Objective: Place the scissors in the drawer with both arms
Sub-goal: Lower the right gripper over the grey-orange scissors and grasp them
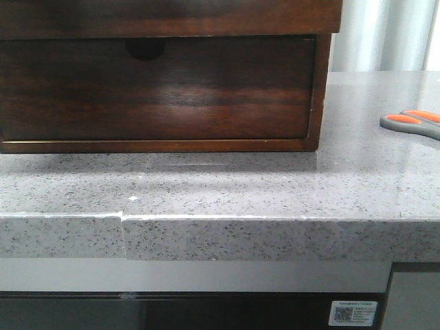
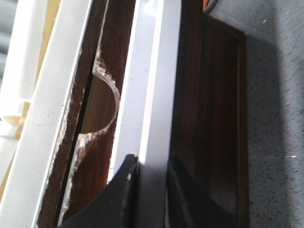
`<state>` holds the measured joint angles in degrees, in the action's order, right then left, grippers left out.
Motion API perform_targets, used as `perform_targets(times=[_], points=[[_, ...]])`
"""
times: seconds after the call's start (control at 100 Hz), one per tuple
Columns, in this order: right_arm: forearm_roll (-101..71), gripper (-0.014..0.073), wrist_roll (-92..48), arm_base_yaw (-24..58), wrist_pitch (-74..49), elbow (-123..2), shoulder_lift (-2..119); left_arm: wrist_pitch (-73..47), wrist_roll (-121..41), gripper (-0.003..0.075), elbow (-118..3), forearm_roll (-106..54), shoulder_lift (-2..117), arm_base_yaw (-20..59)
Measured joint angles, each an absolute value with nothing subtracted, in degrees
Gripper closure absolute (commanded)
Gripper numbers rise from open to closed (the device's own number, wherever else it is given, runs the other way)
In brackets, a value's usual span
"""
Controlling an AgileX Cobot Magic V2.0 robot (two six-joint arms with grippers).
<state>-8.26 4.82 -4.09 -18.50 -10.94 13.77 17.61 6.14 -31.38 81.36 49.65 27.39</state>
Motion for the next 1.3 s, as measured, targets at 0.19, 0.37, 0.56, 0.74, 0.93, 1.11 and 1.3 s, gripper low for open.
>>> perform_targets(times=[0.19, 0.37, 0.56, 0.74, 0.93, 1.11, 1.3], points=[[-8.3, 0.0656, 4.8, -4.1, -18.3, -10.9, 13.8, 19.3, 6.0, 0.0718, -28.8, 81.7, 45.7, 27.4], [-8.3, 0.0655, 4.8, -4.1, -17.8, -10.9, 13.8, 20.3, 7.7, 0.049, -28.7, 81.7, 45.6, 27.4], [-8.3, 0.0656, 4.8, -4.1, -17.6, -10.9, 13.8, 23.6, 9.5, 0.0388, -28.7, 81.6, 45.4, 27.4], [-8.3, 0.0656, 4.8, -4.1, -17.6, -10.9, 13.8, 28.4, 10.3, 0.0388, -28.7, 81.5, 45.2, 27.4], [-8.3, 0.0655, 4.8, -4.1, -17.6, -10.9, 13.8, 36.9, 14.2, 0.0389, -28.7, 81.3, 44.8, 27.4], [-8.3, 0.0624, 1.9, -4.1, -20.1, -14.2, 15.7, 39.2, 15.5, 0.0389, -28.7, 73.7, 42.8, 27.4], [-8.3, 0.0389, -0.8, -4.1, -22.0, -21.3, 25.5, 37.8, 15.9, 0.0394, -28.8, 62.9, 37.2, 27.4]])
